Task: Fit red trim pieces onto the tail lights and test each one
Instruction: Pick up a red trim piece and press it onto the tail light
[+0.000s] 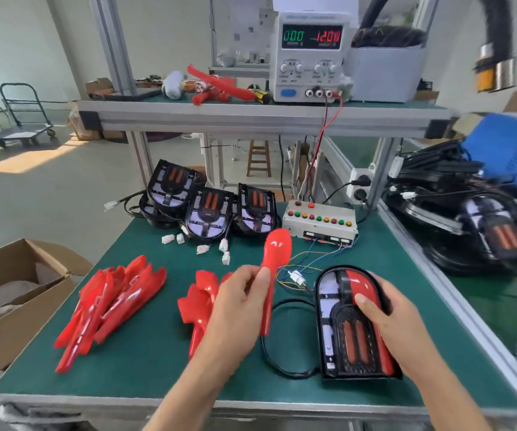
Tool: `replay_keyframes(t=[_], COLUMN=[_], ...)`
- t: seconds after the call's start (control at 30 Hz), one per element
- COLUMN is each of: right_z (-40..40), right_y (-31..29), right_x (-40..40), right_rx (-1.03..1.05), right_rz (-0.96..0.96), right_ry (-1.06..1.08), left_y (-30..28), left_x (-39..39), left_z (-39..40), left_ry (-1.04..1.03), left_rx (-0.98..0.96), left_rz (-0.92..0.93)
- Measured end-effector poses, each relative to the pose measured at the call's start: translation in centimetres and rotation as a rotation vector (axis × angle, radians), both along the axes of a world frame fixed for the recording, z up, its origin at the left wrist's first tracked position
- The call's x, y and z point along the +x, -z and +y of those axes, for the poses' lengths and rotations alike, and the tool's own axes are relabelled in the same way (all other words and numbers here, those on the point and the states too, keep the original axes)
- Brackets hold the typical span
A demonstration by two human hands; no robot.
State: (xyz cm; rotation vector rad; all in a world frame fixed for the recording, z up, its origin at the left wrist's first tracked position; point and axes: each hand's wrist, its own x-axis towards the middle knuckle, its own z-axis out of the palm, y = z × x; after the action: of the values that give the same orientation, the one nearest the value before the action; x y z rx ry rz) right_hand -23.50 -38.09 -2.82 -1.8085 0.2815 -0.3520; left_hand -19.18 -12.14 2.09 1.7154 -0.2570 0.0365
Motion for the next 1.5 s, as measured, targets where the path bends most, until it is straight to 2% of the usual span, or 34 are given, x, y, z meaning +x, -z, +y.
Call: replay_keyframes(t=[0.17,0.3,0.37,0.53,0.67,0.83,0.93,1.23,1.5], right_z=[-0.1,-0.2,-0.1,-0.1,0.0,0.1,0.2,0.2,0.2], right_y=[0.4,0.9,1.1,1.3,1.4,1.6,1.6,1.6,1.6], right_x=[0.1,0.3,0.3,0.5,0.6,0.7,0.8,0.9,0.8], right_rx=[0.013,0.05,0.064,0.042,0.05,0.048,0.043,0.03,0.069], right_rz=[-0.067,-0.103,-0.113,-0.102,-0.1,-0.108,-0.108,-0.109,-0.118], right_ry=[0.034,0.047,0.052,0.041,0.046,0.054,0.052,0.047,0.043], left_y=[3.8,5.2,5.3,4.3,2.2,0.6,0.6,1.7,1.8], left_x=[-1.5,-2.2,-2.3,-2.2,-1.9,-1.7,-1.6,-1.5,-1.5], left_z=[-6.0,-7.4,-7.6,-8.0,-8.7,-9.3,-9.8,-9.2,-9.1], left_ry=[0.161,0.125,0.082,0.052,0.049,0.021,0.0,-0.009,-0.035], left_rx=[0.062,0.039,0.083,0.409,0.698,0.849,0.896,0.814,0.844], left_rz=[0.048,0.093,0.03,-0.184,-0.218,-0.22,-0.219,-0.243,-0.286])
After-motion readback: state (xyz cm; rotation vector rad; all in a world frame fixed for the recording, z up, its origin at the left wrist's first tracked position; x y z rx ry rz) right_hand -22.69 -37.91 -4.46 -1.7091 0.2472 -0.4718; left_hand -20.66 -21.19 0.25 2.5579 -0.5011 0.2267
